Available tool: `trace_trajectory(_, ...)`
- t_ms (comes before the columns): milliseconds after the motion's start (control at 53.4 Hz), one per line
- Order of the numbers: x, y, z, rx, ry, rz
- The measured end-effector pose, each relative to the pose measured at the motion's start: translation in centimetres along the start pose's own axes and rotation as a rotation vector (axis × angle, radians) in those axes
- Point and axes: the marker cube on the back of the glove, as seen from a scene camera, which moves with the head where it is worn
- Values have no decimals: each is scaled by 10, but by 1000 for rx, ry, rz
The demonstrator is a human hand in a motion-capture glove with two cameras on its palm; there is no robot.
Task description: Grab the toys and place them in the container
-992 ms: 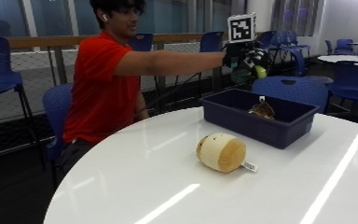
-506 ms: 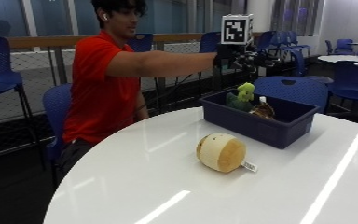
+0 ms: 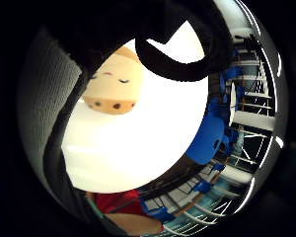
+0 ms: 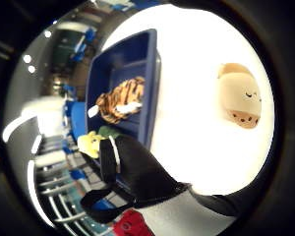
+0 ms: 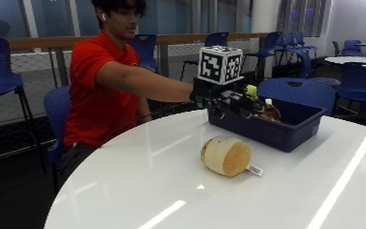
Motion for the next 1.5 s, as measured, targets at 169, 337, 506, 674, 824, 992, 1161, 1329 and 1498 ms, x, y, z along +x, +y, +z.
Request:
trace_trajectory(169,30,-11,17,-34,23,75)
trace_trajectory(337,46,-22,37,-30,41,91)
trace_trajectory(506,51,-30,57,-63,20,103)
trace_trajectory(674,51,-37,69,-81,38,110)
trace_trajectory(824,55,-43,78,-98,40,117)
trace_trajectory(992,58,-46,90,-142,19,114)
trace_trajectory(1161,54,-46,102,-196,81,102)
trace_trajectory(1329,58,-47,107,-198,50,118)
trace_trajectory(1498,63,-50,107,-183,36,150)
